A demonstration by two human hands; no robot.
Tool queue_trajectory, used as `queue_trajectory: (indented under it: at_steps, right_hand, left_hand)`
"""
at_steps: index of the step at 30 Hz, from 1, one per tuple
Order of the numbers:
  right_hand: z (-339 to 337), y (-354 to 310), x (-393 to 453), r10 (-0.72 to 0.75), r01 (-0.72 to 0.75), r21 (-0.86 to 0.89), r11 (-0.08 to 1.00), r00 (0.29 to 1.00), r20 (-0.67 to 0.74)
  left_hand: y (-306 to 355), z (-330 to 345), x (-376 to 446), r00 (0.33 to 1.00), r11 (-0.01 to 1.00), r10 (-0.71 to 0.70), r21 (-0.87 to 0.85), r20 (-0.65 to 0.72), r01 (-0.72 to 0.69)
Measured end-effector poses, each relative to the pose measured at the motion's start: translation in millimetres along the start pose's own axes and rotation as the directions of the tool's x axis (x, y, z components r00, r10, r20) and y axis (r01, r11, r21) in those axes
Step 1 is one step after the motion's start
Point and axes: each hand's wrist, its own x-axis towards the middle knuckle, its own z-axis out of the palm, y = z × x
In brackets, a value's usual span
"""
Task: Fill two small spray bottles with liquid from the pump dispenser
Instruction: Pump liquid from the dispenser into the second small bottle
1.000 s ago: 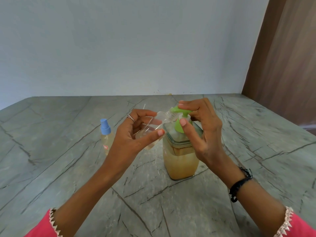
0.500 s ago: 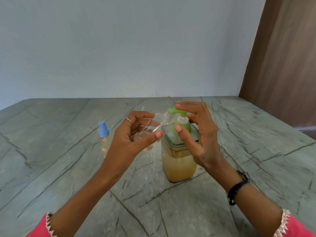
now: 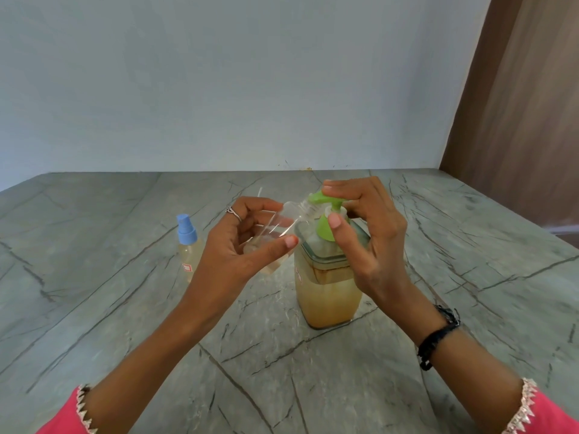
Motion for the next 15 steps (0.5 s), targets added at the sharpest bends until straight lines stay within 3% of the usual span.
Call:
queue_trajectory:
  at_steps: [8, 15]
  right_hand:
    - [-0.7, 2.5, -9.2, -0.019, 0.019, 0.005, 1.000, 0.999, 0.051]
    - [1.4, 2.2, 0.0, -0.021, 0.021, -0.010, 1.000, 1.000, -0.022]
  left_hand:
    - [1.4, -0.3, 0.2, 1.000, 1.000, 0.006, 0.015, 0.000, -0.006]
    - [2.2, -0.4, 0.6, 1.000, 0.999, 0.003, 0.032, -0.006, -0.003]
